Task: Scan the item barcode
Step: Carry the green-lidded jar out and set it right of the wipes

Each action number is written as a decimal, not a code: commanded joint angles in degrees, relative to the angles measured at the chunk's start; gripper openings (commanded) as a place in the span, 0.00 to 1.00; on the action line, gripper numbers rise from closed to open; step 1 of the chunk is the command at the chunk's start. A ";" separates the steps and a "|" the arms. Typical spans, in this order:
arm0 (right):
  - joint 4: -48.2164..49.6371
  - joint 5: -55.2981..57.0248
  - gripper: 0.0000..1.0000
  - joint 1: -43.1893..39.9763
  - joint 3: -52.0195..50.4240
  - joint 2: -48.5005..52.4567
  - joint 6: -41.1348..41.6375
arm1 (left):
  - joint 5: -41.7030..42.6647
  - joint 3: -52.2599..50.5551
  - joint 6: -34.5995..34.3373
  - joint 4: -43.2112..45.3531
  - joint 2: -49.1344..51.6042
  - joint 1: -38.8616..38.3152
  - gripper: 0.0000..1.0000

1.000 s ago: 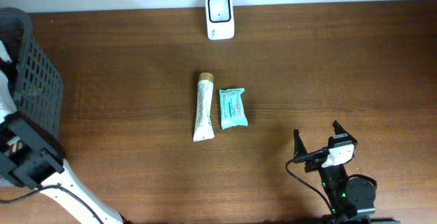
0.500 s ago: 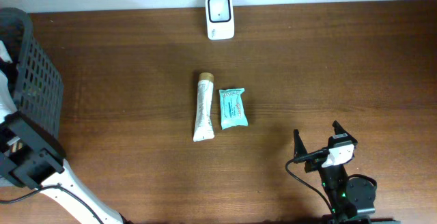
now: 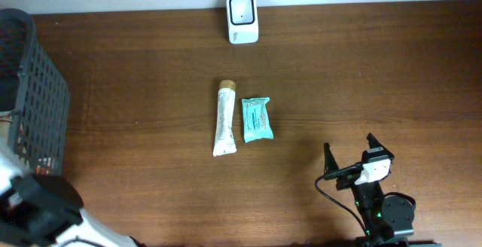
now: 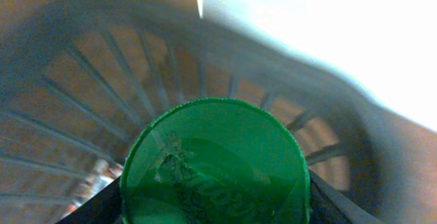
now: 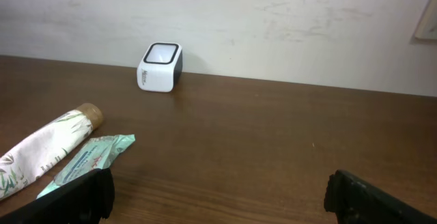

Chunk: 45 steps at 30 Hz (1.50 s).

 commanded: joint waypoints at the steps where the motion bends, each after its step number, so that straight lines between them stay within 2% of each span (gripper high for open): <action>1: 0.00 -0.33 0.98 -0.09 -0.48 -0.28 0.24 | 3.02 1.60 -1.92 -0.35 -8.48 0.39 0.50; 6: 0.00 -0.33 0.98 -0.09 -0.48 -0.28 0.24 | 11.65 1.60 -2.12 -2.71 -15.82 -0.07 0.50; 11: 0.00 -0.33 0.98 -0.09 -0.48 -0.28 0.24 | 14.64 1.60 -2.12 -8.66 -18.49 -4.57 0.51; 17: 0.00 -0.33 0.98 -0.09 -0.48 -0.28 0.24 | 14.58 1.40 -2.03 -15.26 -16.33 -17.38 0.51; 23: 0.00 -0.31 0.98 -0.09 -0.48 -0.28 0.24 | 13.88 -0.13 0.31 -21.22 -9.46 -31.15 0.51; 35: 0.00 -0.33 0.98 -0.09 -0.48 -0.28 0.24 | 6.58 -5.68 0.72 -20.39 7.48 -45.81 0.47; 42: 0.00 -0.33 0.98 -0.09 -0.48 -0.28 0.24 | 6.62 -5.68 -0.74 -16.68 12.11 -50.53 0.46; 45: 0.00 -0.33 0.98 -0.09 -0.48 -0.28 0.24 | 6.54 -5.68 -0.79 -13.11 13.20 -55.10 0.46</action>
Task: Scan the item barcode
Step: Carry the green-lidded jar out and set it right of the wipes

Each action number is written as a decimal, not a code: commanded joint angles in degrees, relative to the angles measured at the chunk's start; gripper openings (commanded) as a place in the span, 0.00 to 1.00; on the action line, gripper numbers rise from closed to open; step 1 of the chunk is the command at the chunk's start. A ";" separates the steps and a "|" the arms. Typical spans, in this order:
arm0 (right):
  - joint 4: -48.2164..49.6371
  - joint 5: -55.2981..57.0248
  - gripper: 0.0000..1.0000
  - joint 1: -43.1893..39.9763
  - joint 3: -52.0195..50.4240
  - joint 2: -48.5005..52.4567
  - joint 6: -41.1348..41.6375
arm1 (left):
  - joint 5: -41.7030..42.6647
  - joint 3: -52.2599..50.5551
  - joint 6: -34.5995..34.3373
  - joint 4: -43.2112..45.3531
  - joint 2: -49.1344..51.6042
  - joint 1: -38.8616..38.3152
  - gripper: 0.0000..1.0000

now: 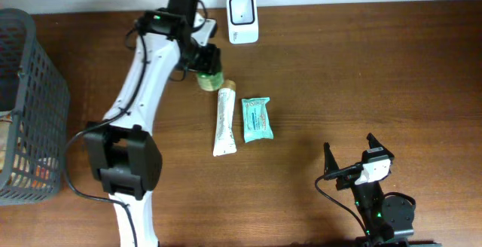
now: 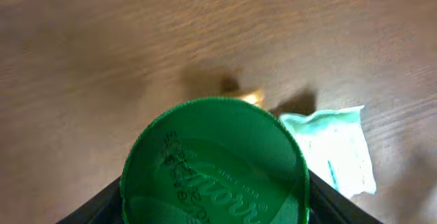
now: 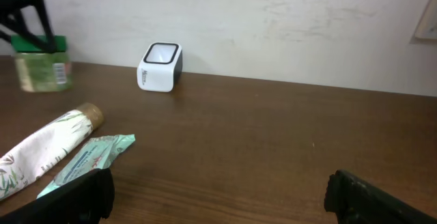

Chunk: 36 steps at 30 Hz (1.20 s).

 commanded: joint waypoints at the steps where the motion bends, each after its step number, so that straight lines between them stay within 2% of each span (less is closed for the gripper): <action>1: 0.00 -0.31 0.98 -0.09 -0.48 -0.28 0.22 | 0.13 0.26 -0.42 4.02 1.40 -5.99 0.46; 14: 0.00 -0.33 0.98 -0.09 -0.48 -0.28 0.22 | -0.24 0.26 -3.54 15.89 7.37 -22.58 0.46; 23: 0.00 -0.33 0.98 -0.09 -0.48 -0.28 0.22 | -2.27 0.26 -4.33 19.15 11.19 -26.64 0.46; 25: 0.00 -0.33 0.98 -0.09 -0.48 -0.28 0.22 | -2.21 0.26 -4.33 18.97 11.19 -26.64 0.53; 27: 0.00 -0.33 0.98 -0.09 -0.48 -0.28 0.22 | -2.21 0.26 -4.33 18.60 11.19 -26.67 0.75; 29: 0.00 -0.33 0.98 -0.09 -0.48 -0.28 0.22 | -1.42 0.28 -4.31 18.58 11.19 -26.73 0.82; 31: 0.00 -0.33 0.98 -0.11 -0.48 -0.28 0.22 | 0.37 0.92 -4.31 18.43 11.15 -26.64 0.96; 32: 0.00 -0.33 0.98 -0.09 -0.48 -0.28 0.22 | 0.83 2.03 -4.31 17.75 11.08 -26.43 0.99; 36: 0.00 -0.33 0.98 -0.09 -0.48 -0.28 0.22 | 0.79 8.15 -4.28 12.85 9.73 -24.94 0.99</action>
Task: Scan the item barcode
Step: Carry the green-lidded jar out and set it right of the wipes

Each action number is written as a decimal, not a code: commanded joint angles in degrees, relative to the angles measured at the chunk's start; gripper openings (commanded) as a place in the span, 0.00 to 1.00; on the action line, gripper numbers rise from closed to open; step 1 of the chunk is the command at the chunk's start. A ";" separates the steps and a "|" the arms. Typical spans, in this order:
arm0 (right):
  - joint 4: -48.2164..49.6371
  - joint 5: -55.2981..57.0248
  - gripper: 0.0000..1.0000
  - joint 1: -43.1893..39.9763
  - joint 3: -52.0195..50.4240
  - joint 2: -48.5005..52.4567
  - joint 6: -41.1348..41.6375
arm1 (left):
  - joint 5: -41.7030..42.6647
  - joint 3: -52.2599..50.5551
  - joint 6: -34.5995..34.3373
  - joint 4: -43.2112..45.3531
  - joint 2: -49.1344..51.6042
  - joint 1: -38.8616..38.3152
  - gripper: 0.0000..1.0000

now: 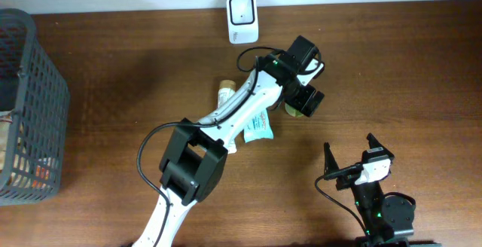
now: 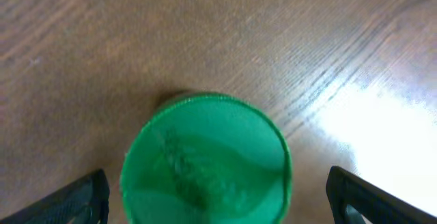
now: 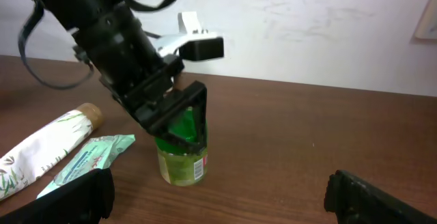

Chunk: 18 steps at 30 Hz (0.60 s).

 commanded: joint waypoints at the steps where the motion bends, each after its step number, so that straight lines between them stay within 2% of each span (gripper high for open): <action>1: 0.00 -0.33 0.98 -0.09 -0.48 -0.28 0.22 | 1.22 7.91 0.28 -3.93 -2.25 2.32 0.99; 7: 0.00 -0.33 0.98 -0.09 -0.48 -0.28 0.22 | -0.02 19.28 0.35 -11.28 -7.56 9.38 0.99; 10: 0.00 -0.33 0.98 -0.09 -0.48 -0.28 0.22 | -0.17 23.02 2.67 -15.30 -10.58 14.43 0.99; 18: 0.00 -0.33 0.98 -0.09 -0.48 -0.28 0.22 | -2.86 24.98 -0.07 -21.59 -21.03 36.94 0.99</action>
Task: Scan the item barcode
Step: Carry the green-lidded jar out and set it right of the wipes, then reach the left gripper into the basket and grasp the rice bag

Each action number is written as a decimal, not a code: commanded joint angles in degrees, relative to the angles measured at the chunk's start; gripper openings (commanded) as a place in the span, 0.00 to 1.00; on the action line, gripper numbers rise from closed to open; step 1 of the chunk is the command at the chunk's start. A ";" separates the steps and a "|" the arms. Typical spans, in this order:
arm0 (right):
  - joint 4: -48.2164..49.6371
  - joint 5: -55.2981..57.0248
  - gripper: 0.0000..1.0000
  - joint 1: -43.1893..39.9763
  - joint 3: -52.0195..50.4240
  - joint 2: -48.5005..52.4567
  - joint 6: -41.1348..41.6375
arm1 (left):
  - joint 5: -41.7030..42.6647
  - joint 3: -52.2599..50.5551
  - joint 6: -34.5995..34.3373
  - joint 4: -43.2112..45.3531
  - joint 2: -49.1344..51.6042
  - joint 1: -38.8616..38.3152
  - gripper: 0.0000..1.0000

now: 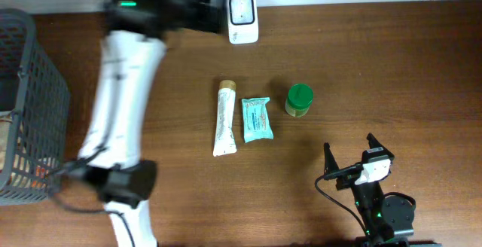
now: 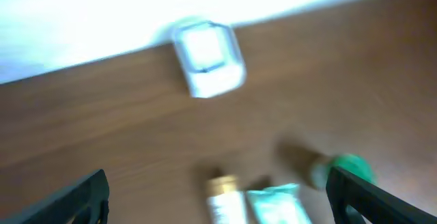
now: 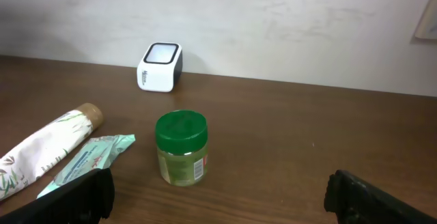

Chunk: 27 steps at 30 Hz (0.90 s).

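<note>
The white barcode scanner (image 1: pixel 242 9) stands at the table's back edge; it is blurred in the left wrist view (image 2: pixel 207 57). A green-lidded jar (image 1: pixel 299 100) stands upright by itself, right of the teal packet (image 1: pixel 256 118). The jar's label with a barcode faces the right wrist camera (image 3: pixel 181 146). My left gripper (image 1: pixel 203 7) is blurred at the back, left of the scanner. It is open (image 2: pixel 217 200) with nothing in it. My right gripper (image 3: pixel 218 200) is open and low at the front right (image 1: pixel 351 150), well short of the jar.
A toothpaste tube (image 1: pixel 224 117) lies left of the teal packet. A dark wire basket (image 1: pixel 30 104) with goods in it stands at the left edge. A pale wall runs behind the scanner.
My left gripper was open over the jar on the table. It is now far from it, up at the back left by the scanner. The jar stays upright where it stood.
My left gripper was shut on the green-lidded jar inside the basket. Then it held the jar near the scanner. After that the jar stood on the table right of the packet with the gripper open above it. Now the arm is away. The right arm never moved.
</note>
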 commanded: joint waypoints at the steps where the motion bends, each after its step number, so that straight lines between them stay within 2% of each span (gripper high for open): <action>1: 0.00 -0.33 0.98 -0.09 -0.48 -0.28 0.22 | -1.31 1.11 -2.19 -1.92 -6.27 12.90 0.99; 5: 0.00 -0.33 0.98 -0.09 -0.48 -0.28 0.22 | -1.62 1.11 -5.70 -3.91 -8.94 26.84 0.99; 10: 0.00 -0.33 0.98 -0.09 -0.48 -0.28 0.22 | -9.27 0.00 -11.61 -5.53 -8.96 41.38 0.99; 17: 0.00 -0.33 0.98 -0.09 -0.48 -0.28 0.22 | -21.94 -8.22 -12.61 -0.74 -8.85 50.82 0.99; 21: 0.00 -0.33 0.98 -0.09 -0.48 -0.28 0.22 | -25.00 -17.86 -7.13 3.04 -8.85 53.18 0.99; 24: 0.00 -0.33 0.98 -0.09 -0.48 -0.28 0.22 | -25.09 -27.23 0.55 7.45 -8.85 54.03 0.99; 27: 0.00 -0.33 0.98 -0.09 -0.48 -0.28 0.22 | -27.80 -35.28 4.79 12.50 -8.85 54.16 0.99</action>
